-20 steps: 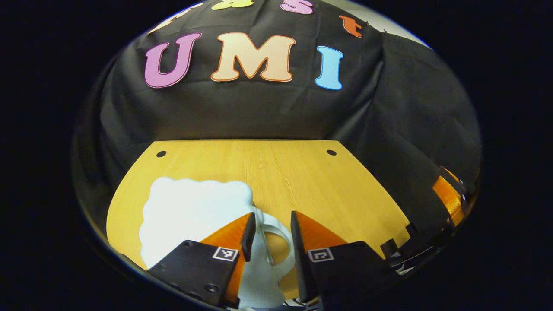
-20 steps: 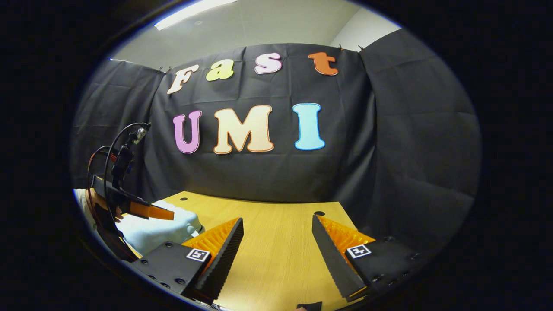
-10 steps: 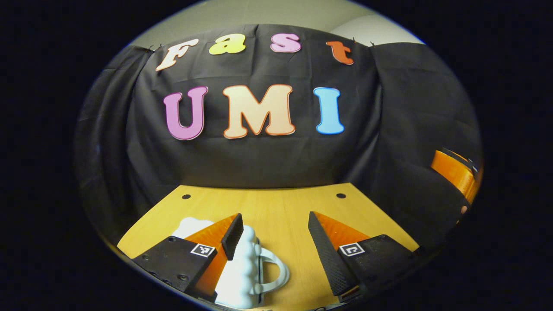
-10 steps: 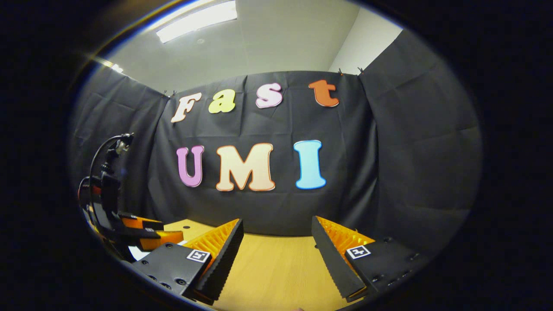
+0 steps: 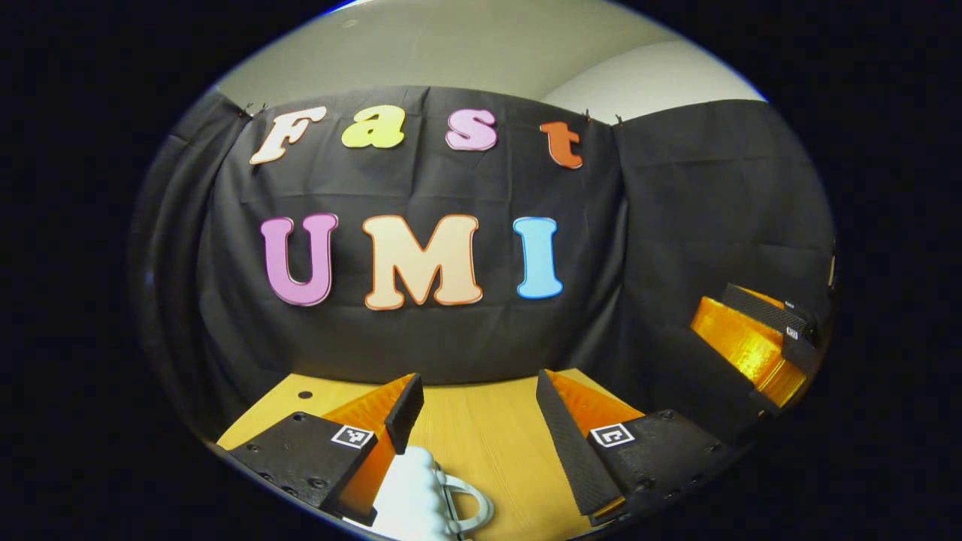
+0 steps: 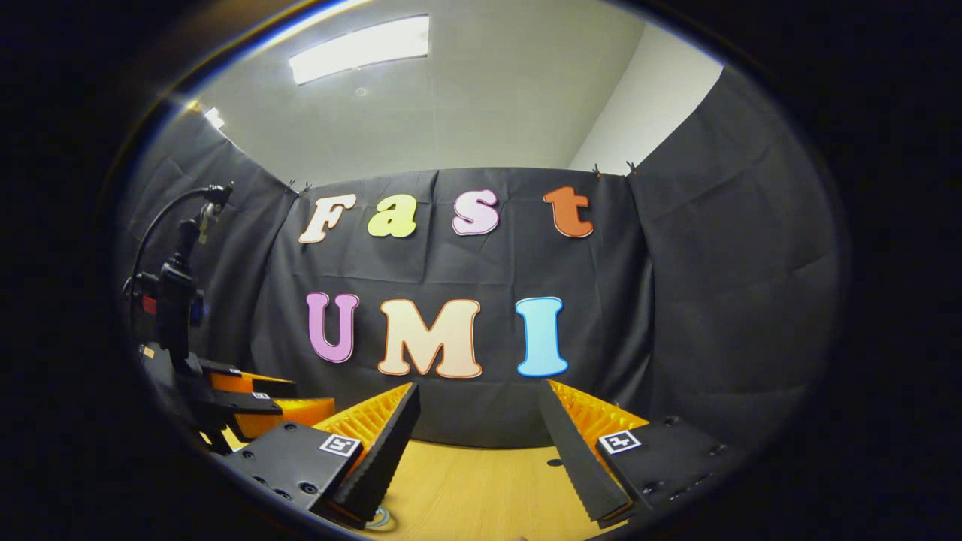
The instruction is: First open the suitcase, pack the skin care products into it, and then close the suitcase.
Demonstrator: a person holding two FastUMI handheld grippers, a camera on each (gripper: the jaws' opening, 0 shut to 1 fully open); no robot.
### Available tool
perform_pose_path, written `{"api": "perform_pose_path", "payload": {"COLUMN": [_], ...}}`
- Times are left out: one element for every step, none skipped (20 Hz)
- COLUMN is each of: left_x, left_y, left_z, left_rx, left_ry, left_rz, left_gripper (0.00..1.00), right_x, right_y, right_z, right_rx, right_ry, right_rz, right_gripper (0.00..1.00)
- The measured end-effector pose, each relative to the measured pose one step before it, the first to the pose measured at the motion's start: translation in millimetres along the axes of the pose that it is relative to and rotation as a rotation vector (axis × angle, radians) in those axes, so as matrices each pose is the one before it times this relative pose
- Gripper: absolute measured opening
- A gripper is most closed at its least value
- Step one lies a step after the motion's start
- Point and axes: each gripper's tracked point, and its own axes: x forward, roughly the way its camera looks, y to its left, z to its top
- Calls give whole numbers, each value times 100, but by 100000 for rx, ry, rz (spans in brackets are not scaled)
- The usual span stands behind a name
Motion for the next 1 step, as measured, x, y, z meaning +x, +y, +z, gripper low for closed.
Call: {"api": "perform_pose_path", "payload": {"left_x": [-155], "left_y": [101], "left_z": [355], "left_rx": [-1208], "left_ry": [-803], "left_rz": [-843], "left_gripper": [89], "right_x": [-70], "right_y": [201], "right_z": [102], "right_rx": [416], "right_ry": [142], "right_rz": [-626], "right_gripper": [99]}}
